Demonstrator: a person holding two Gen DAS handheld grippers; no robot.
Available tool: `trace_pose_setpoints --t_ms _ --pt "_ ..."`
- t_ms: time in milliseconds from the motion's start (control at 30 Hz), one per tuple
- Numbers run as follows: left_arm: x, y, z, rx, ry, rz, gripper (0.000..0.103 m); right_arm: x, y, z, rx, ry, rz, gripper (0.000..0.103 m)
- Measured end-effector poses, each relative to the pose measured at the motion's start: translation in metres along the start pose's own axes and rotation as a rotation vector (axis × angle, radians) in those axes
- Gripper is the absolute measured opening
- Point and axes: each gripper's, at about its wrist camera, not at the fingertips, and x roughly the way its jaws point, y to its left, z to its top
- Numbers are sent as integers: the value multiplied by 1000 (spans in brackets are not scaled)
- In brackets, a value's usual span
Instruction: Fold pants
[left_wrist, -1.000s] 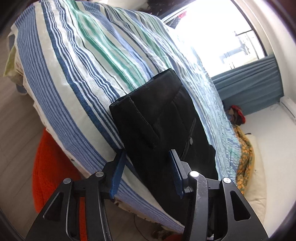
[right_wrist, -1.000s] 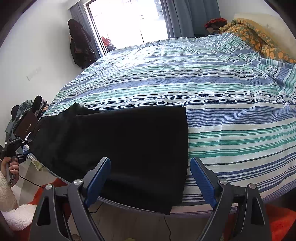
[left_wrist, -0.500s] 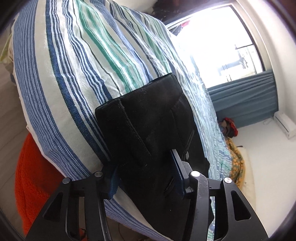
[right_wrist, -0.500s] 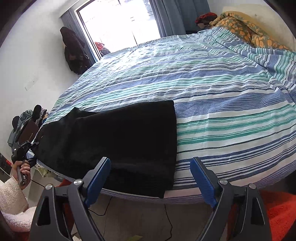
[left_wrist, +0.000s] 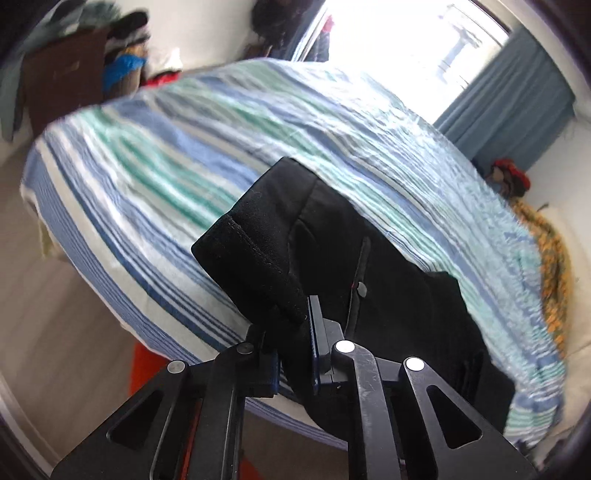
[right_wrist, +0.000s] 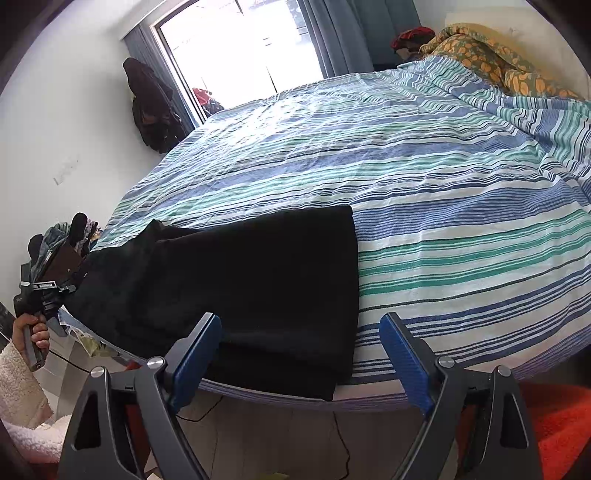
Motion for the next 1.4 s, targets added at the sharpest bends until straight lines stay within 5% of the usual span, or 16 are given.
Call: trace_pose_setpoints --t_ms 100,267,467,567,633,700,800,933,1033,1100,1133,1233,1400 --pt "-44 -72 1 226 -88 40 9 -3 -7 2 24 -19 0 87" --pt "-96 -212 -29 529 -104 -203 9 -7 -24 10 85 -60 -17 87" --pt "-50 -344 -139 798 107 -478 13 -16 -40 13 123 -96 -72 87" --pt "6 -381 -217 998 308 -455 21 -23 -48 13 138 -117 -92 87" --pt "22 -377 -251 1073 348 -375 24 -30 -55 12 158 -133 -98 87" --pt "7 -363 -249 1062 321 -413 35 -35 -62 10 181 -142 -95 87" --pt "-30 -341 -205 969 271 -510 62 -34 -68 9 202 -136 -64 87" --pt "-37 -299 -135 782 129 -442 70 -16 -61 17 256 -81 146 87" --pt "0 -270 -114 708 124 -295 51 8 -55 27 314 20 311 87" --pt "33 -258 -128 724 231 -252 17 31 -55 32 353 140 373 85" --pt "44 -254 -142 751 287 -251 11 40 -55 32 368 197 383 84" --pt "43 -245 -164 806 259 -260 10 67 -53 29 381 360 420 78" --pt "44 -237 -151 718 297 -312 8 100 -39 25 319 503 399 70"
